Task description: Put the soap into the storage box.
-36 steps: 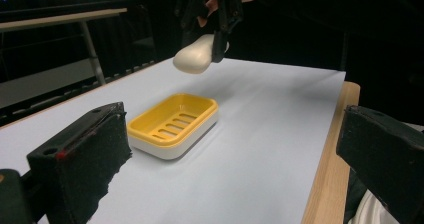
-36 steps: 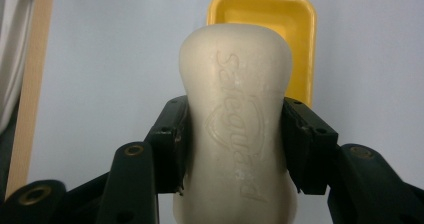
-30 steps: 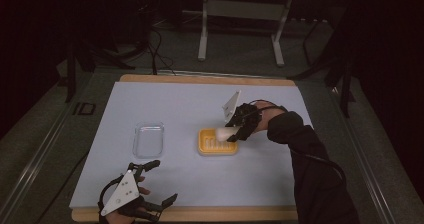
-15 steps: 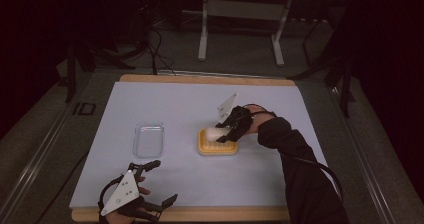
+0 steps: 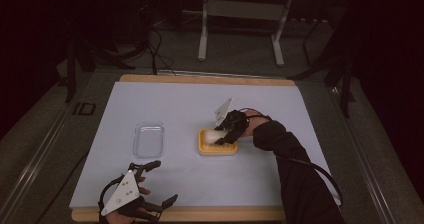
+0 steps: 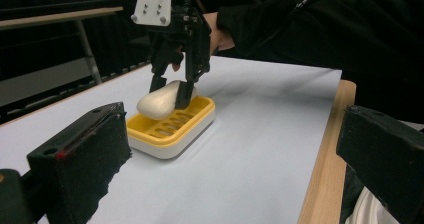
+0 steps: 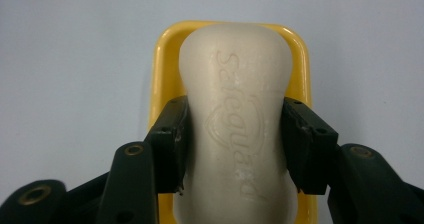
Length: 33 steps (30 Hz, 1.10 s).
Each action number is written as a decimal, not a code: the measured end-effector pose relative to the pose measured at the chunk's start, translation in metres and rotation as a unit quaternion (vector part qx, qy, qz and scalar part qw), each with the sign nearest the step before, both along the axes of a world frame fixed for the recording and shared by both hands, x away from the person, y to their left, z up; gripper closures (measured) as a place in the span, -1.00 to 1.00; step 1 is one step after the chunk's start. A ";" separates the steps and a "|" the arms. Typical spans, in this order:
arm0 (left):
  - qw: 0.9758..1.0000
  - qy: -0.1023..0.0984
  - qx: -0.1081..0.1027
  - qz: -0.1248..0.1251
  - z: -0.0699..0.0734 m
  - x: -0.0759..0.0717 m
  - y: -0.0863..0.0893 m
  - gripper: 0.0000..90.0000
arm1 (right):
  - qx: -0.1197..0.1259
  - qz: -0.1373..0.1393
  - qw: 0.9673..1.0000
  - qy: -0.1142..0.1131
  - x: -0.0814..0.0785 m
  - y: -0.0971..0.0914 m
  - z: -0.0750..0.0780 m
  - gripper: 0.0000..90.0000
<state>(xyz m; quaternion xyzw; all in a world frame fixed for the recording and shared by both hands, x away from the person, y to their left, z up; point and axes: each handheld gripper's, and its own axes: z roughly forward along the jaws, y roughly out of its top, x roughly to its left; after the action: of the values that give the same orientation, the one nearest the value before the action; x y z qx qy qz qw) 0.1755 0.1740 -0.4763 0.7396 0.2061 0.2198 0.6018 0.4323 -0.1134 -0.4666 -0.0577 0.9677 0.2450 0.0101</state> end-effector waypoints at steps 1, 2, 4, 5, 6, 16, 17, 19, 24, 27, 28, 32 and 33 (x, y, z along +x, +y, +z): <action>1.000 0.000 0.001 0.000 0.000 0.000 0.000 -0.98 | 0.002 0.004 1.000 -0.001 0.001 0.001 -0.003 0.09; 1.000 0.000 0.001 0.000 0.000 0.000 0.000 -0.98 | 0.000 0.004 1.000 -0.004 0.000 0.003 -0.004 0.09; 1.000 0.000 0.001 0.000 0.000 0.000 0.000 -0.98 | -0.004 0.006 1.000 0.001 0.002 0.005 -0.008 0.09; 1.000 0.000 0.001 -0.001 0.000 0.000 0.000 -0.98 | -0.009 0.005 1.000 0.003 0.001 0.006 -0.010 0.09; 1.000 0.000 0.001 -0.001 0.000 0.000 0.000 -0.98 | -0.011 0.006 1.000 0.005 0.002 0.007 -0.013 0.09; 1.000 0.000 0.002 -0.002 -0.001 0.000 -0.001 -0.98 | -0.032 -0.002 0.999 0.014 0.005 0.010 -0.027 0.08; 1.000 0.000 0.002 -0.002 -0.001 0.000 -0.001 -0.98 | -0.033 -0.003 0.999 0.014 0.005 0.010 -0.027 0.08; 1.000 0.000 0.003 -0.001 -0.001 0.000 -0.001 -0.98 | -0.034 -0.001 0.999 0.013 0.004 0.011 -0.027 0.08; 1.000 0.000 0.005 -0.001 -0.001 0.000 -0.001 -0.98 | -0.020 -0.004 1.000 0.009 0.003 0.007 -0.015 0.04; 1.000 0.000 0.005 -0.001 -0.001 0.001 -0.001 -0.98 | -0.008 -0.013 1.000 0.002 0.002 0.003 -0.002 0.01; 1.000 0.001 0.005 -0.001 -0.001 0.001 -0.001 -0.98 | -0.006 -0.016 1.000 -0.001 0.002 0.001 0.002 0.00; 1.000 0.001 0.005 0.000 -0.001 0.001 -0.001 -0.98 | 0.010 -0.037 0.999 -0.006 -0.002 -0.009 0.017 -0.02; 1.000 0.001 0.005 0.000 -0.001 0.001 -0.001 -0.98 | 0.014 -0.040 0.999 -0.005 -0.003 -0.011 0.020 -0.02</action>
<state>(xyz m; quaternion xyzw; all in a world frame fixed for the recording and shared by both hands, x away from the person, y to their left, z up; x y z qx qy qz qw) 0.1762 0.1732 -0.4770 0.7430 0.2051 0.2200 0.5979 0.4297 -0.1239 -0.4470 -0.0202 0.9657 0.2577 0.0255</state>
